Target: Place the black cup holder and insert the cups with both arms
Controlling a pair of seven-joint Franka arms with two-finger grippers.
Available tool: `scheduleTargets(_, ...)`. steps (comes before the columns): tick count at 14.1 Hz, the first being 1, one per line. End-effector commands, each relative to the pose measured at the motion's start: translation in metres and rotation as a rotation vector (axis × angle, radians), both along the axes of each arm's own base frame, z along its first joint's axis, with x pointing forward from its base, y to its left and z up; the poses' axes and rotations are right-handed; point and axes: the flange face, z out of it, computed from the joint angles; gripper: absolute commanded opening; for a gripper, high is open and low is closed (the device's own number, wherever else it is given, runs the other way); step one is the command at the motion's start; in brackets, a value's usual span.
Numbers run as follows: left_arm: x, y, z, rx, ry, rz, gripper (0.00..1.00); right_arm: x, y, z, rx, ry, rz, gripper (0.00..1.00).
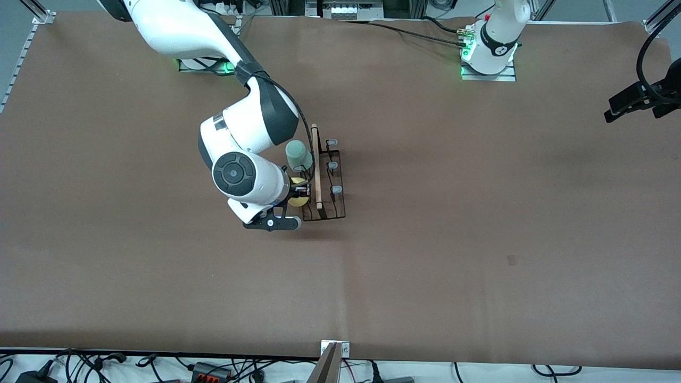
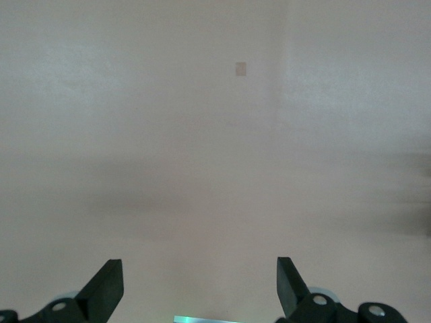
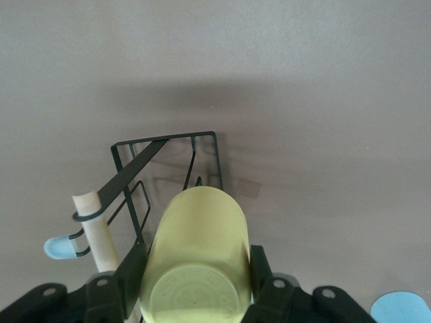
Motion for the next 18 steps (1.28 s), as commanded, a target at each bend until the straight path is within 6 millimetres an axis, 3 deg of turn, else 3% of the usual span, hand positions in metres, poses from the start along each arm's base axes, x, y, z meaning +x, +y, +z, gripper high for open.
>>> scheduleTargets(1,0.002,0.002,0.007,-0.021,-0.005,-0.012,1.00,-0.011,0.009,-0.009,-0.009,0.022,0.000,0.10)
scheduleTargets(3,0.003,0.001,0.007,-0.020,-0.007,-0.006,1.00,-0.011,0.008,-0.013,-0.016,0.026,0.003,0.16)
scheduleTargets(4,0.002,0.002,0.006,-0.019,-0.004,-0.005,1.00,-0.012,0.008,-0.015,-0.020,0.028,0.000,0.74)
scheduleTargets(5,0.002,0.002,0.006,-0.019,-0.004,-0.004,1.00,-0.013,0.010,-0.015,-0.021,0.028,0.004,1.00)
scheduleTargets(7,0.002,0.002,0.005,-0.019,-0.001,-0.002,1.00,-0.008,0.005,-0.005,-0.022,0.009,-0.019,1.00)
scheduleTargets(9,0.002,0.002,0.005,-0.019,-0.001,-0.001,1.00,0.001,-0.005,0.023,-0.008,-0.029,-0.031,1.00)
scheduleTargets(11,0.002,0.002,0.005,-0.019,-0.001,-0.001,1.00,0.018,-0.036,0.046,-0.022,-0.075,-0.065,1.00)
scheduleTargets(13,0.002,0.002,0.005,-0.019,-0.001,-0.001,1.00,0.029,-0.068,0.082,-0.040,-0.136,-0.107,1.00)
scheduleTargets(18,0.002,0.004,0.005,-0.019,0.001,0.002,1.00,0.047,-0.141,0.125,-0.082,-0.184,-0.116,1.00)
